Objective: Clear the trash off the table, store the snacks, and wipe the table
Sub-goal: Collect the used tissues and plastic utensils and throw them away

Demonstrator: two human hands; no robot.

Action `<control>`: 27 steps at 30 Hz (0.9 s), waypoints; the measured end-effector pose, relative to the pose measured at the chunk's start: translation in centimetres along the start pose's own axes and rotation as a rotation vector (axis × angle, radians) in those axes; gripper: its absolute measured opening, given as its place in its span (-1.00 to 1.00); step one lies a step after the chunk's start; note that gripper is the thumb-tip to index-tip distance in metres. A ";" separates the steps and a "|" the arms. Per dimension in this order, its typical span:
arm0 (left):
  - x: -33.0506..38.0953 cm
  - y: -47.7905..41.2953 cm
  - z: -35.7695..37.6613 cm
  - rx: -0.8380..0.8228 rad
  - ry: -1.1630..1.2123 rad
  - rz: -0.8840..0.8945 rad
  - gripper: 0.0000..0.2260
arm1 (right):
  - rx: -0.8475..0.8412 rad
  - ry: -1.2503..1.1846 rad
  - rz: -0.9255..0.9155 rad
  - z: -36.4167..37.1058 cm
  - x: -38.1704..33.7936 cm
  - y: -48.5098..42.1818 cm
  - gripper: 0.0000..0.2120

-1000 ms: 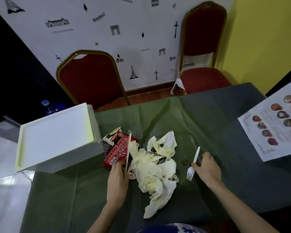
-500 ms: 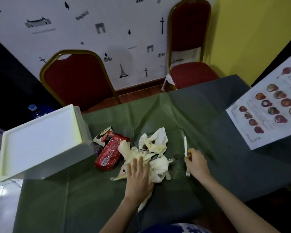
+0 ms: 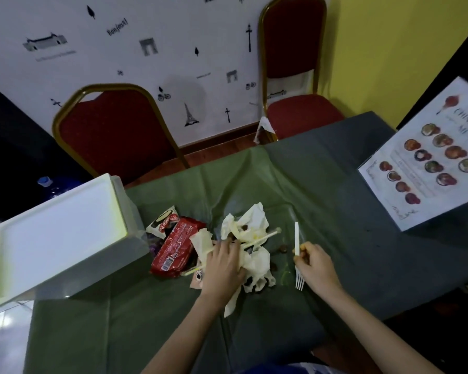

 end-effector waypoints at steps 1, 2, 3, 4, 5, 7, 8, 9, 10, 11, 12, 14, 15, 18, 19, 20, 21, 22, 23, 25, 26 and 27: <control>0.1 -0.4 0.5 -0.062 -0.061 -0.013 -0.52 | -0.006 -0.004 0.003 0.0 0.0 0.2 -0.93; 0.0 -0.4 0.9 -0.095 -0.116 -0.025 -0.53 | -0.012 -0.009 0.005 0.1 0.0 0.4 -0.93; -0.3 -0.2 1.0 -0.101 -0.153 -0.036 -0.56 | -0.018 -0.011 0.008 0.1 0.0 0.6 -0.94; -0.5 0.1 0.9 -0.089 -0.165 -0.048 -0.59 | -0.020 -0.014 0.010 0.0 0.0 0.7 -0.94; -0.8 0.7 0.5 -0.057 -0.153 -0.056 -0.64 | -0.022 -0.017 0.013 0.0 0.1 0.7 -0.94; -1.3 1.8 -0.1 0.036 -0.124 -0.040 -0.70 | -0.017 -0.030 0.023 -0.2 0.2 0.7 -0.94; -1.7 2.3 -0.3 0.087 -0.116 -0.022 -0.72 | -0.011 -0.038 0.032 -0.2 0.3 0.6 -0.95; -2.1 2.7 -0.4 0.126 -0.099 -0.007 -0.75 | -0.002 -0.050 0.050 -0.3 0.5 0.7 -0.95; -2.2 2.9 -0.6 0.169 -0.081 -0.001 -0.79 | 0.001 -0.062 0.068 -0.3 0.6 0.7 -0.95; -1.9 3.0 -0.8 0.196 -0.056 0.003 -0.81 | 0.004 -0.073 0.084 -0.3 0.8 0.8 -0.96; -1.3 2.8 -0.8 0.201 -0.032 0.010 -0.80 | 0.012 -0.086 0.100 -0.3 1.0 0.9 -0.96; 0.7 2.1 -0.2 0.132 0.032 -0.009 -0.73 | 0.025 -0.096 0.127 -0.3 1.5 1.1 -0.97; 1.7 1.7 0.3 0.075 0.049 -0.027 -0.67 | 0.026 -0.096 0.139 -0.3 1.7 1.2 -0.97; 3.3 0.8 2.4 -0.084 -0.046 0.028 -0.59 | 0.021 -0.121 0.173 -0.6 2.3 1.7 -0.96; 3.2 0.7 2.7 -0.113 -0.063 0.046 -0.62 | 0.025 -0.136 0.178 -0.8 2.4 1.9 -0.96; 2.9 0.7 2.8 -0.101 -0.055 0.061 -0.64 | 0.032 -0.155 0.182 -1.2 2.5 2.0 -0.98; 2.4 0.7 2.8 -0.080 -0.019 0.087 -0.66 | 0.039 -0.178 0.187 -1.6 2.7 2.2 -0.98; 2.1 0.9 2.6 -0.057 0.028 0.124 -0.67 | 0.046 -0.201 0.195 -2.1 2.8 2.3 -0.98; 1.9 1.0 2.1 -0.028 0.067 0.168 -0.67 | 0.051 -0.219 0.203 -2.6 2.9 2.4 -0.96; 1.9 0.7 1.0 0.028 0.117 0.236 -0.65 | 0.067 -0.250 0.221 -3.4 3.1 2.6 -0.94; 2.0 0.1 0.6 0.047 0.117 0.241 -0.63 | 0.073 -0.262 0.228 -3.6 3.2 2.8 -0.93; 2.1 -0.7 0.5 0.057 0.095 0.233 -0.58 | 0.079 -0.270 0.234 -3.8 3.3 3.0 -0.92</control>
Point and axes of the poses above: each hand's wrist, its own y-axis away from the middle knuckle, its own z-axis out of the palm, x = y × z, the point moved 1 cm from there along -y, towards the middle knuckle, and after that the axes turned 2 degrees about x, right-handed, at the moved point
